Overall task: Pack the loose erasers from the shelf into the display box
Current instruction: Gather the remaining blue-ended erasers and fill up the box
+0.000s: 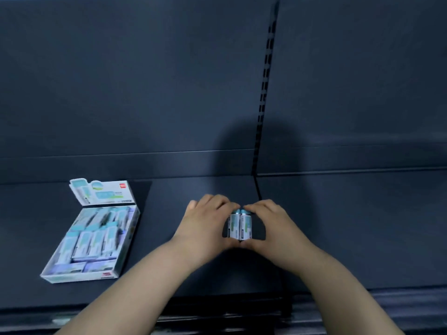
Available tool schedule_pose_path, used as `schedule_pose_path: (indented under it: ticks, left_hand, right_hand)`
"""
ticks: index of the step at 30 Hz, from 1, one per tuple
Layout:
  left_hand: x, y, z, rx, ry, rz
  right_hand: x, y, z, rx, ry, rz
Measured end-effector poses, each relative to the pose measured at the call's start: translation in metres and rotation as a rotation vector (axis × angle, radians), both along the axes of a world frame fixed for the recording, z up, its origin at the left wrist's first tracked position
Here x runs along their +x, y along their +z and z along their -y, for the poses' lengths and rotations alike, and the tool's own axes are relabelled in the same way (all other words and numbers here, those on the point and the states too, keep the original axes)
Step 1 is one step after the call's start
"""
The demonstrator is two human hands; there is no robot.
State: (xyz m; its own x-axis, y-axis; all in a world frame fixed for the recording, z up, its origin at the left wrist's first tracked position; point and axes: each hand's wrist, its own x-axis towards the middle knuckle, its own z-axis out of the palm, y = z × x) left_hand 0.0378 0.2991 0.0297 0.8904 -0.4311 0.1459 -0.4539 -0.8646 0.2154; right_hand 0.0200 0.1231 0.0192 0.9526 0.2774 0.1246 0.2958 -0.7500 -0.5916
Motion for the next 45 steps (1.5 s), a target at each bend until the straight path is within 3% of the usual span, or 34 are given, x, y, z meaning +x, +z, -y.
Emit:
schedule_pose_path:
  ticks: [18,32,37,45]
  left_hand:
    - [-0.012,0.002,-0.041,-0.071,0.129,0.023]
    - [-0.034,0.018,-0.230,0.056,0.145,0.136]
    - [-0.026,0.001,-0.267,0.074,0.034,0.021]
    - [-0.029,-0.017,-0.276,-0.070,-0.082,0.168]
  right_hand:
    - [0.017,0.009,-0.039,-0.015,0.116,-0.030]
    - [0.013,0.002,-0.203,0.051,0.163,-0.033]
    - [0.008,-0.015,-0.244,-0.009,0.111,-0.020]
    - [-0.005,-0.023,-0.248,-0.036,0.008,-0.020]
